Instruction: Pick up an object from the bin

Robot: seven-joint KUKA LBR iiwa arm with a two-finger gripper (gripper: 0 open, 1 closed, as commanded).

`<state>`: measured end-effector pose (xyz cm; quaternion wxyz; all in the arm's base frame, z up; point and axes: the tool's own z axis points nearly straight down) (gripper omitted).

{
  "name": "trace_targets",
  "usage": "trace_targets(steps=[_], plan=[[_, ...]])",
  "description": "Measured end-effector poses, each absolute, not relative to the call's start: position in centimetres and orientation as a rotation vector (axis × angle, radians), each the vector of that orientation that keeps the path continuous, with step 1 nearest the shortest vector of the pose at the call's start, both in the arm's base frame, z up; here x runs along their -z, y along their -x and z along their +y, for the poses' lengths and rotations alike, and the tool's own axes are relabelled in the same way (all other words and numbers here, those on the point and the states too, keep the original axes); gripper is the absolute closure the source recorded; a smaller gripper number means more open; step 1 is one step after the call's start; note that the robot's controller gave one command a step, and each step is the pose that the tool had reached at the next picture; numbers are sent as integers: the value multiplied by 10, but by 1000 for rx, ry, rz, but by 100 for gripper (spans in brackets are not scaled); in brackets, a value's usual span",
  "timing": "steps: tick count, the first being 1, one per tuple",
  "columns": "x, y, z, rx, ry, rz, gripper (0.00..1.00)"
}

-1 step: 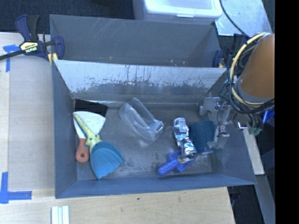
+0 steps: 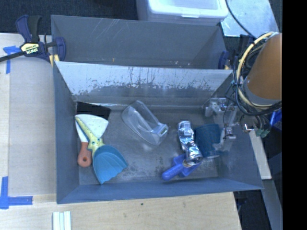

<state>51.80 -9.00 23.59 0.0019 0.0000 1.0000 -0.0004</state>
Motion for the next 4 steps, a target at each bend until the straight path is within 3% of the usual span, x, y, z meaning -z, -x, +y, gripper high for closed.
trace_targets(steps=[1, 2, 3, 4], plan=[[-139, -498, -71, 3, 326, 3118, 0], [-158, -488, -47, 7, 514, 3087, 0], [-120, -493, -19, 1, 899, 3007, 0], [-70, -487, -13, 15, 1191, 2891, 0]])
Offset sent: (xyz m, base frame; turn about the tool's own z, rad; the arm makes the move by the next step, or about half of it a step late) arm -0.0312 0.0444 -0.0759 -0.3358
